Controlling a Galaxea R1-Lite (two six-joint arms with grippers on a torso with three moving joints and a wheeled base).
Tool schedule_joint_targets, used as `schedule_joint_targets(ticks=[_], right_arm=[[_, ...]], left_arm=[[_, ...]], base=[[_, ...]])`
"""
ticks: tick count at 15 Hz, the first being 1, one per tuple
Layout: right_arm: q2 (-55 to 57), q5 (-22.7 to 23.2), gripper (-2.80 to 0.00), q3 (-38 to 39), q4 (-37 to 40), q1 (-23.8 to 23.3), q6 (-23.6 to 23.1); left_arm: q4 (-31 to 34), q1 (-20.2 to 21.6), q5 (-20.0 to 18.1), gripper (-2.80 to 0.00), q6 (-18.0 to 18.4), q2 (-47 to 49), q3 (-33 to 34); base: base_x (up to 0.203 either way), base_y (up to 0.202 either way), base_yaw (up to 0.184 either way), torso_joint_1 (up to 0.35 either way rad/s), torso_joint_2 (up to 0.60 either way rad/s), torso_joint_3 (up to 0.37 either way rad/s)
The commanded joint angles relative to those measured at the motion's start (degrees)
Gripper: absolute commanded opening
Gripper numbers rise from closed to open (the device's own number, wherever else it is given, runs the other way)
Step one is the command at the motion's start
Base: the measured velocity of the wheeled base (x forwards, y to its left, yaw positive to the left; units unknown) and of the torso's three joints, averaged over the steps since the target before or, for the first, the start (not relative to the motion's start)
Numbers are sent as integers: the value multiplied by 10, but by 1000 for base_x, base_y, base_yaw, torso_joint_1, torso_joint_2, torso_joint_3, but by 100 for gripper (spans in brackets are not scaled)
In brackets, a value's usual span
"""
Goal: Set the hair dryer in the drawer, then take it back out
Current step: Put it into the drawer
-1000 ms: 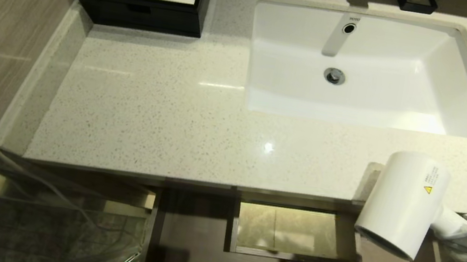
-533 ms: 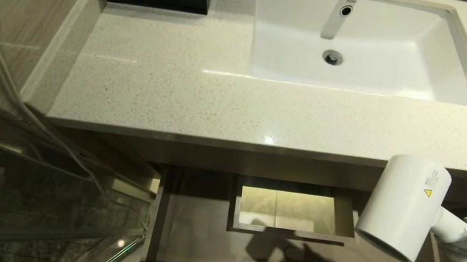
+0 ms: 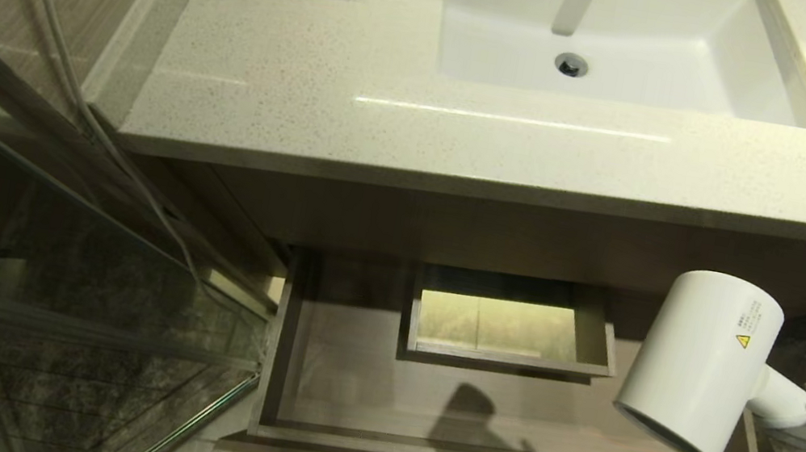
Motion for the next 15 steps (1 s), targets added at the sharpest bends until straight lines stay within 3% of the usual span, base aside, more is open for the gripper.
schedule_joint_targets(ticks=[1, 7, 15], right_arm=[[-7, 2, -280, 4, 0, 0, -3], [-42, 1, -280, 19, 12, -6, -2], [-59, -1, -280, 32, 26, -38, 1]], left_arm=[[0, 0, 1, -280, 0, 0, 1], [0, 0, 0, -280, 0, 0, 0], [0, 0, 0, -280, 0, 0, 0]], base=[[0, 0, 0, -300, 81, -227], [0, 0, 0, -270, 41, -230], [0, 0, 0, -40, 32, -12]])
